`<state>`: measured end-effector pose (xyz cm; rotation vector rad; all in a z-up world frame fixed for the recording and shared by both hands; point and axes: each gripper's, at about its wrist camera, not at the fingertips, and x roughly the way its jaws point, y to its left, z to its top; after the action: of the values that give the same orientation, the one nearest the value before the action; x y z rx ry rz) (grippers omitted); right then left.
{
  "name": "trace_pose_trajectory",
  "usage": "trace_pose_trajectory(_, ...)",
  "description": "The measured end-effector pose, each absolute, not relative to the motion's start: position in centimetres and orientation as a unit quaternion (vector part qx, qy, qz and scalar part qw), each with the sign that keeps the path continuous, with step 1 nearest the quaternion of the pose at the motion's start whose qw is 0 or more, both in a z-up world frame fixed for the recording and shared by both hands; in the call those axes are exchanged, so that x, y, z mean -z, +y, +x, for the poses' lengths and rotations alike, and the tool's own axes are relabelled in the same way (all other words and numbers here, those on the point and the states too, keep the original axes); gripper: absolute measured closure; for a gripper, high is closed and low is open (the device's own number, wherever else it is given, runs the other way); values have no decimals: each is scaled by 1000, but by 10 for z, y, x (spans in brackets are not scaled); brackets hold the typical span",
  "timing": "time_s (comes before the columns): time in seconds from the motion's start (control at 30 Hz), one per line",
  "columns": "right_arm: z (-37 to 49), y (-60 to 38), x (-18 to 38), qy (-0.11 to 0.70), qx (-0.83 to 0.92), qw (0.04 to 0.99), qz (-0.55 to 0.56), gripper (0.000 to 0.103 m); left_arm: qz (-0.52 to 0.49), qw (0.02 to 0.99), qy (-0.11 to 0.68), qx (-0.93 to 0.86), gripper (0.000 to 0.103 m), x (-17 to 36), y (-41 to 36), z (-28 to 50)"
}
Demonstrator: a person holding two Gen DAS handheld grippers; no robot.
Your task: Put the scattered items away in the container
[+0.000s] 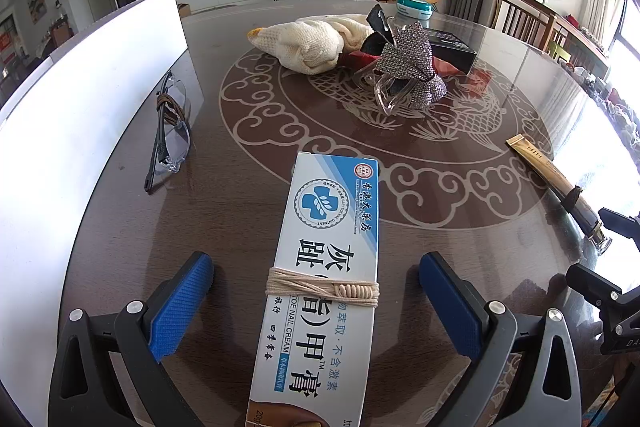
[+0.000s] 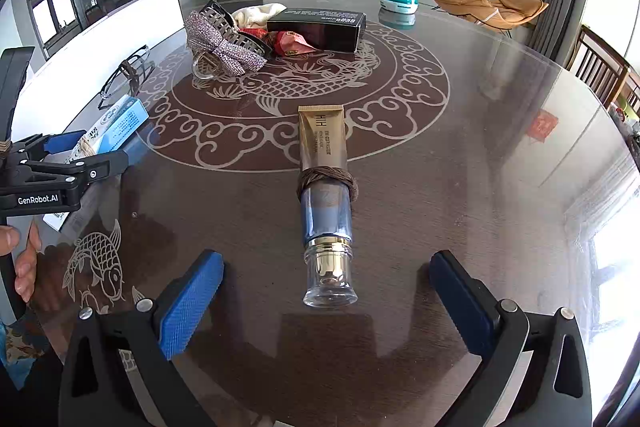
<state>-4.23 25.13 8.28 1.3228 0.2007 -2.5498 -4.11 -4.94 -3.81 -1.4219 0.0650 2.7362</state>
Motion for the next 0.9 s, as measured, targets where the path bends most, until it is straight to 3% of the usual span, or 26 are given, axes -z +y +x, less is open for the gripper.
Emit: trace_pose_trajectory(0.9,-42,251,-83,69,878,131,455,0,-460,29,21,-887,0,39,-50,-42)
